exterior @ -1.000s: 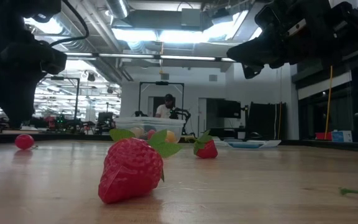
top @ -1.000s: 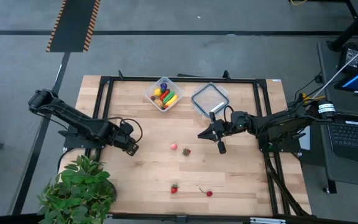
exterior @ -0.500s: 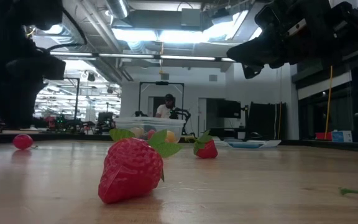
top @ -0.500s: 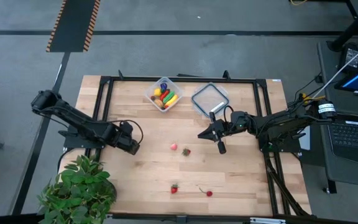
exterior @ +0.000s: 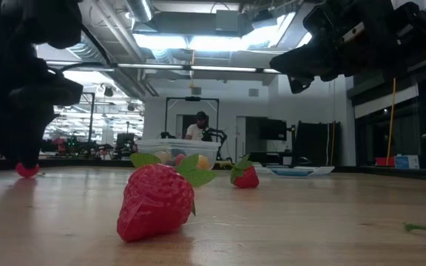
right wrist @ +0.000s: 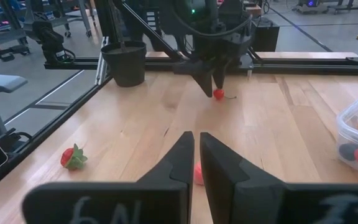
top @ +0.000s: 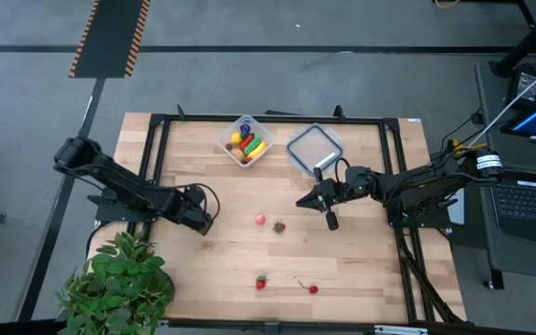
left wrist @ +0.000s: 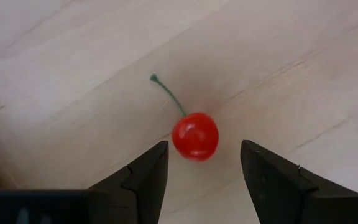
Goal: Pick and placing Produce into tupperware
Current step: Put the top cherry into the transparent container
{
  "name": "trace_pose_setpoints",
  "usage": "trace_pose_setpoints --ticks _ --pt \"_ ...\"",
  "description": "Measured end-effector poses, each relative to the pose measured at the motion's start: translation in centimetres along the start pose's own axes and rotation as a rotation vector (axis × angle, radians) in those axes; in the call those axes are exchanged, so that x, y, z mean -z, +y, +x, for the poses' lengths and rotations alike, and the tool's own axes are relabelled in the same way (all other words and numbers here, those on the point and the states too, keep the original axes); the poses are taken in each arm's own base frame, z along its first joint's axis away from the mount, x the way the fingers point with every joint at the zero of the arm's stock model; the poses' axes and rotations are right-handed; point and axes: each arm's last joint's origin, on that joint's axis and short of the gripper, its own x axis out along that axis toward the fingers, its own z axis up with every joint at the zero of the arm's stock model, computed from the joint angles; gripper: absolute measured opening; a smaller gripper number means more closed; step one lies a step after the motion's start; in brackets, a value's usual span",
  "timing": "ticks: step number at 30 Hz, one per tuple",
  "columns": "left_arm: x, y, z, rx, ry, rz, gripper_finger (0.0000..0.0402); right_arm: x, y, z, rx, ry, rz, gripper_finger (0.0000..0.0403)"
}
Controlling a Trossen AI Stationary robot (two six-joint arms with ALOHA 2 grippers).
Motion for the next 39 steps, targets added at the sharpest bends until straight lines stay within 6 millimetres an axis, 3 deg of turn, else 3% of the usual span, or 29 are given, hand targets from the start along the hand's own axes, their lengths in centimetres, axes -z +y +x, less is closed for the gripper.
trace_pose_setpoints --ticks 39 --pt "-0.83 0.02 0.74 -0.044 -0.031 -0.031 0.0191 0.00 0.00 0.00 0.000 0.000 0.002 0.0031"
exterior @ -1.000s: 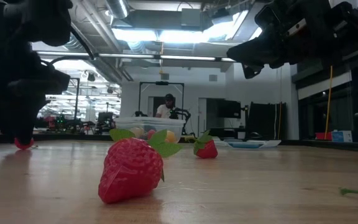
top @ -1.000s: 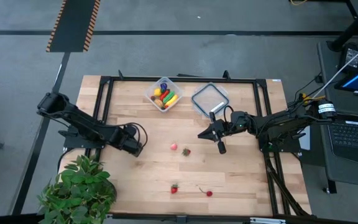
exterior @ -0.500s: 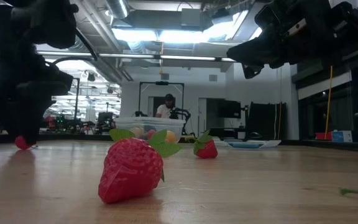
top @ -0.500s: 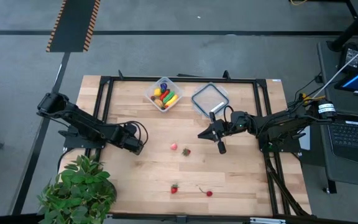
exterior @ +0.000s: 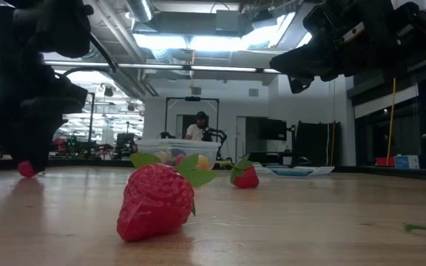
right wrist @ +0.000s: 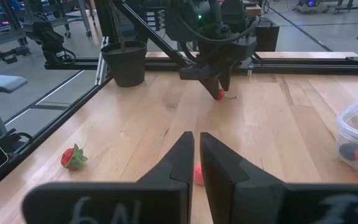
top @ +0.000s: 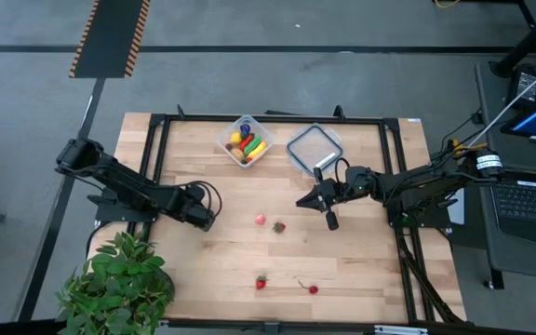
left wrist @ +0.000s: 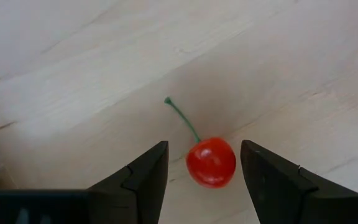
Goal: Pick and placing Produce into tupperware
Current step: Put the top cherry into the transparent container
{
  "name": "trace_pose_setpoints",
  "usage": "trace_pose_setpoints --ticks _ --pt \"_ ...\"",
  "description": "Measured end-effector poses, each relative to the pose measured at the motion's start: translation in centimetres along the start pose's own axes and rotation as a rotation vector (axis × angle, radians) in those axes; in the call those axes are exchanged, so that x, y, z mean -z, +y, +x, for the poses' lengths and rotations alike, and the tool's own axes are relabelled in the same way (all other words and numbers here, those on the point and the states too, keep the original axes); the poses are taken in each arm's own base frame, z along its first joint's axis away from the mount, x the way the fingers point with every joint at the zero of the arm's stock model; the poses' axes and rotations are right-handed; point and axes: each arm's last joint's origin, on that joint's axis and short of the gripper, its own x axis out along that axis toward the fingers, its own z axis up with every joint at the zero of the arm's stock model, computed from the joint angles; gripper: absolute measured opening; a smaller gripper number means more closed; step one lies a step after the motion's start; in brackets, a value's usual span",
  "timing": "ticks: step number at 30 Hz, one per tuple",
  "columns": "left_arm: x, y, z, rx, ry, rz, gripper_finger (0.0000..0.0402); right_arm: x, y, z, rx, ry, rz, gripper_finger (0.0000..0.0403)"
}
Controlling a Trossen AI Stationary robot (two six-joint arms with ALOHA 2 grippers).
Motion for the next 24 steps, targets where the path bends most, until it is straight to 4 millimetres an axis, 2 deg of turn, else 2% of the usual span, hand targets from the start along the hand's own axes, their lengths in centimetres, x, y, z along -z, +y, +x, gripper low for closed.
trace_pose_setpoints --ticks 15,19,24 --pt "0.1 -0.5 1.2 -0.046 0.007 0.030 0.0190 0.0 0.0 0.0 0.000 0.000 0.001 0.0031" --pt "0.1 -0.5 1.2 -0.040 0.021 0.029 0.0169 0.0 0.0 0.0 0.000 -0.001 0.000 0.0031" --pt "0.1 -0.5 1.2 -0.040 0.026 0.028 0.0119 0.0 0.0 0.0 0.000 0.000 0.001 0.0031"
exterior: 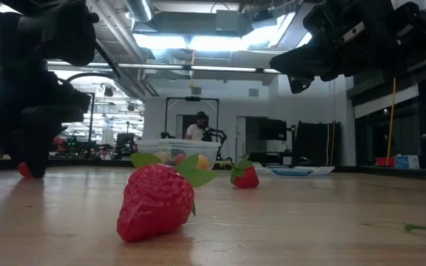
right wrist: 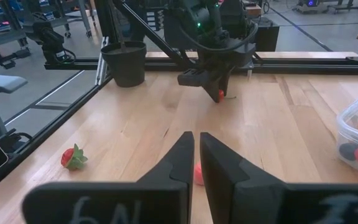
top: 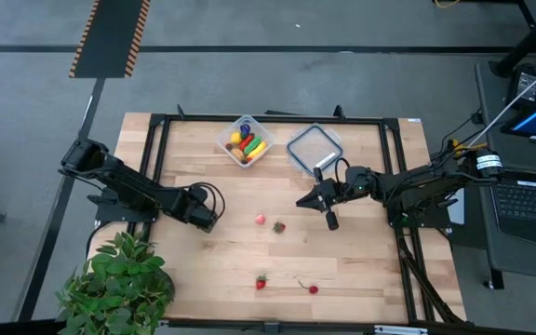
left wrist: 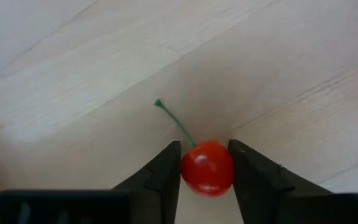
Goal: Pick and placing Produce into tupperware
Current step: Put the top cherry into the transparent container
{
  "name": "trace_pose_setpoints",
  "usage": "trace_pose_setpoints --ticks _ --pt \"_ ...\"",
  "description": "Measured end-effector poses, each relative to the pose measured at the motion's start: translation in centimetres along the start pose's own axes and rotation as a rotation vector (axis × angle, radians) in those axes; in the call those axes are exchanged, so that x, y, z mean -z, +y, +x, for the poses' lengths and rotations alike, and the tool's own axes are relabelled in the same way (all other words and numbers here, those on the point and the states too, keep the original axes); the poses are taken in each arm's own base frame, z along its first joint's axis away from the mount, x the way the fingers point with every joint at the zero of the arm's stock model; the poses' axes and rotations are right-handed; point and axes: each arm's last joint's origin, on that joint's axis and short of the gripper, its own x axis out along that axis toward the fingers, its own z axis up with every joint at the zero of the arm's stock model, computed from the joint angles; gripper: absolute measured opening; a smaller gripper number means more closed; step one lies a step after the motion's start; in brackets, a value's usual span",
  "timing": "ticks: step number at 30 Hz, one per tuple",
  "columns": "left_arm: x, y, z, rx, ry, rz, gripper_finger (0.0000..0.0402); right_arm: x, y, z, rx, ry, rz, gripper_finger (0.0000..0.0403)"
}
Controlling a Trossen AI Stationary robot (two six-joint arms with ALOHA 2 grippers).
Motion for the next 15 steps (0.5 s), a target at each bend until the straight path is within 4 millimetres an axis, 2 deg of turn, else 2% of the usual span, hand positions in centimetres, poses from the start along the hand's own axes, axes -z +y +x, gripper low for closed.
trace_pose_setpoints --ticks 2,15 --pt "0.01 0.03 0.01 -0.003 0.001 0.001 0.0105 0.00 0.00 0.00 0.000 0.000 0.000 0.0031" --pt "-0.04 -0.12 -0.06 0.025 -0.003 0.100 0.0105 0.00 0.00 0.00 0.000 0.000 0.000 0.0031"
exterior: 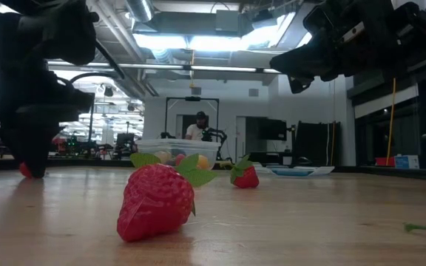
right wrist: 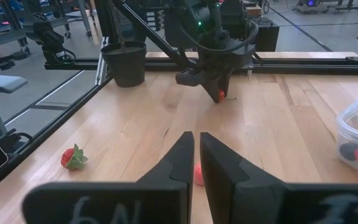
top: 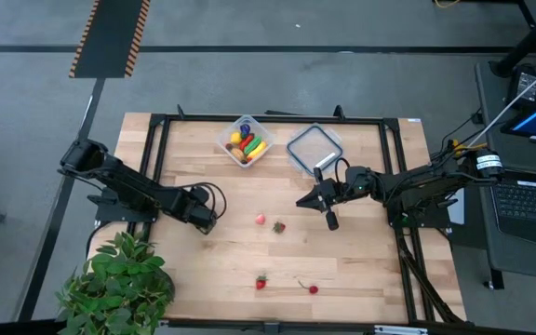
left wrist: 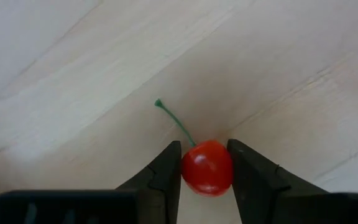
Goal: Pick and placing Produce into tupperware
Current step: Put the top cherry into the transparent container
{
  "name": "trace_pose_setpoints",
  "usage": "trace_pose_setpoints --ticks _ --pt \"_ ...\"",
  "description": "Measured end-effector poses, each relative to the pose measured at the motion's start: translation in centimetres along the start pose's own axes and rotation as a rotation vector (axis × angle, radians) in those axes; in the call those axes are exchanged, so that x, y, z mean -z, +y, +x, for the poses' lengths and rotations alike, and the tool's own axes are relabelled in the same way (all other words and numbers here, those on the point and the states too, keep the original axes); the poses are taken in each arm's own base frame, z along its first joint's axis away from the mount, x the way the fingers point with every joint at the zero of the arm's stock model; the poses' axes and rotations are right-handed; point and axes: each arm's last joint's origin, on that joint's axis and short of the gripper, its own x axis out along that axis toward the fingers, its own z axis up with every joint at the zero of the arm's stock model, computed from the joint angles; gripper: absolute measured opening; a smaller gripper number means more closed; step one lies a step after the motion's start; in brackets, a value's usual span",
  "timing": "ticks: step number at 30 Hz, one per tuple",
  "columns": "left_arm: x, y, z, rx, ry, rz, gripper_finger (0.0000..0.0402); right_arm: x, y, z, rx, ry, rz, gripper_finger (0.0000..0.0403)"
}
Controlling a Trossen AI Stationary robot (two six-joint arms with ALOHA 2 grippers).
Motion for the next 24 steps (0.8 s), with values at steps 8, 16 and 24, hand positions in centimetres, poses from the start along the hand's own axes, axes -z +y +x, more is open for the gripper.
trace_pose_setpoints --ticks 8,16,24 --pt "-0.6 -1.2 -0.8 0.173 -0.078 0.088 0.0105 0.0 0.0 0.0 0.000 0.000 -0.002 0.0031" --pt "-3.3 -3.8 -1.7 0.434 -0.322 0.254 0.0105 0.0 0.0 0.0 0.000 -0.001 -0.001 0.0031" --pt "-6.5 -4.4 -2.8 0.533 -0.571 0.360 0.0105 0.0 0.0 0.0 0.000 0.000 -0.001 0.0031"
